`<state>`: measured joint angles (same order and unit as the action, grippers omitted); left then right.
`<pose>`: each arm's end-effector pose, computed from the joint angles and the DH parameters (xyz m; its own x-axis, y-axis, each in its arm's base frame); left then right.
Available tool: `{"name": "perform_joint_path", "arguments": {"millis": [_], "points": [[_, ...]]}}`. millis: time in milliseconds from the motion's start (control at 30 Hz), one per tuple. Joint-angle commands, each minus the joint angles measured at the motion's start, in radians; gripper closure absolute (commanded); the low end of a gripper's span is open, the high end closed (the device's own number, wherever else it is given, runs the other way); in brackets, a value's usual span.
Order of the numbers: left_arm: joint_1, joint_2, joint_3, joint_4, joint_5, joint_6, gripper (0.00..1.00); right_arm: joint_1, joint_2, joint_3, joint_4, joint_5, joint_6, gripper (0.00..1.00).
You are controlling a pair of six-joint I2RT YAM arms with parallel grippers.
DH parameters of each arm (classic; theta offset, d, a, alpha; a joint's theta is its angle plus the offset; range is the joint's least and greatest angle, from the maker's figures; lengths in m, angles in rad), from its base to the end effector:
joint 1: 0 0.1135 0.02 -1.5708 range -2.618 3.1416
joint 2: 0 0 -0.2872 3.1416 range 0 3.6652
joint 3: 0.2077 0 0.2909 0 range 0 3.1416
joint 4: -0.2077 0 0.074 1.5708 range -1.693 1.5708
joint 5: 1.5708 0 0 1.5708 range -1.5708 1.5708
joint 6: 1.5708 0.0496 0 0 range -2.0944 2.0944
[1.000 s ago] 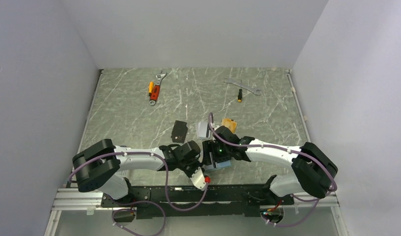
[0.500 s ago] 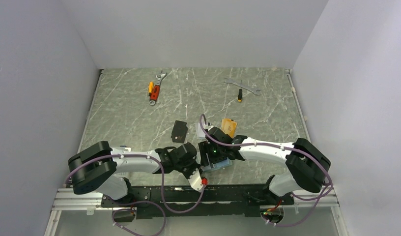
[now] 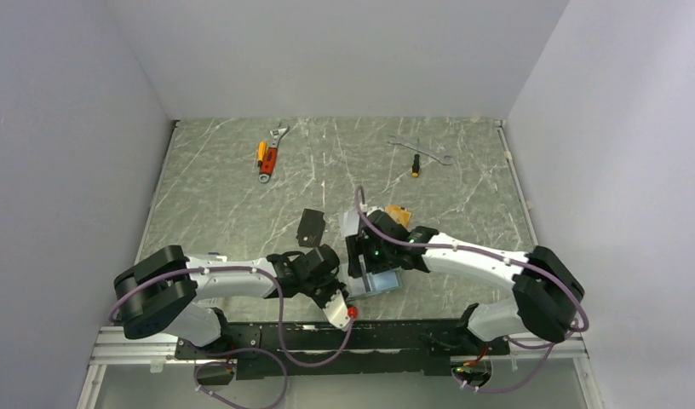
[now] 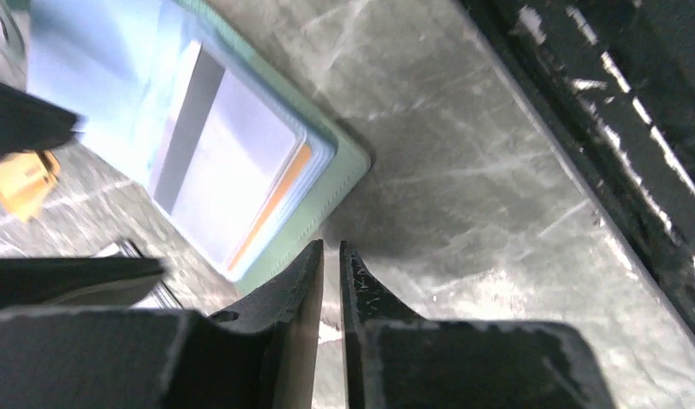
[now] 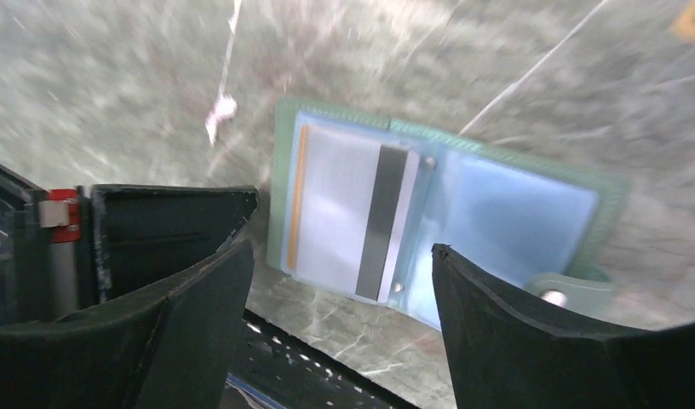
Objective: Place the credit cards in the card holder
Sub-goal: Insert the credit card into the card holder, then close the card holder at the center of the board.
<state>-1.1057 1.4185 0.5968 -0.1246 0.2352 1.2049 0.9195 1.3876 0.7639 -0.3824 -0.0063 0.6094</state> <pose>0.1178 -0.2605 0.1306 0.7385 0.5530 -0.3857 0.6726 -0.5646 0.4783 0.1816 0.2387 0.1739 -0.8763 -0.2054 -0.4358 -0.3607 0.8794 0.3107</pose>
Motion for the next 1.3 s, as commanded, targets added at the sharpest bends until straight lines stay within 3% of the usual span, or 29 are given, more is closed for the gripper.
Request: {"name": "perform_joint_path", "arguments": {"millis": [0,267,367,467,633,800,1033,1267], "points": [[0.053,-0.017,0.122,-0.201,0.006,-0.048,0.78,-0.084,-0.128,0.065,-0.074,0.039,-0.009,0.20],[0.154,0.088,0.434,-0.634,-0.032,-0.281,0.65,-0.166,-0.165,0.009,-0.225,0.206,0.001,0.15],[0.219,0.184,0.605,-0.810,0.038,-0.461,0.63,-0.168,-0.150,-0.032,-0.228,0.204,0.028,0.14],[0.280,0.238,0.672,-0.886,0.139,-0.580,0.61,-0.176,-0.201,-0.097,-0.207,0.169,0.076,0.14],[0.317,0.185,0.549,-0.719,0.223,-0.644,0.62,-0.234,-0.387,-0.219,-0.166,0.076,0.158,0.13],[0.314,0.224,0.521,-0.621,0.322,-0.655,0.63,-0.328,-0.486,-0.375,0.008,-0.106,0.217,0.14],[0.317,0.246,0.491,-0.536,0.393,-0.649,0.64,-0.469,-0.516,-0.508,0.211,-0.304,0.249,0.21],[0.323,0.307,0.475,-0.488,0.428,-0.595,0.65,-0.518,-0.454,-0.585,0.373,-0.452,0.291,0.32]]}}
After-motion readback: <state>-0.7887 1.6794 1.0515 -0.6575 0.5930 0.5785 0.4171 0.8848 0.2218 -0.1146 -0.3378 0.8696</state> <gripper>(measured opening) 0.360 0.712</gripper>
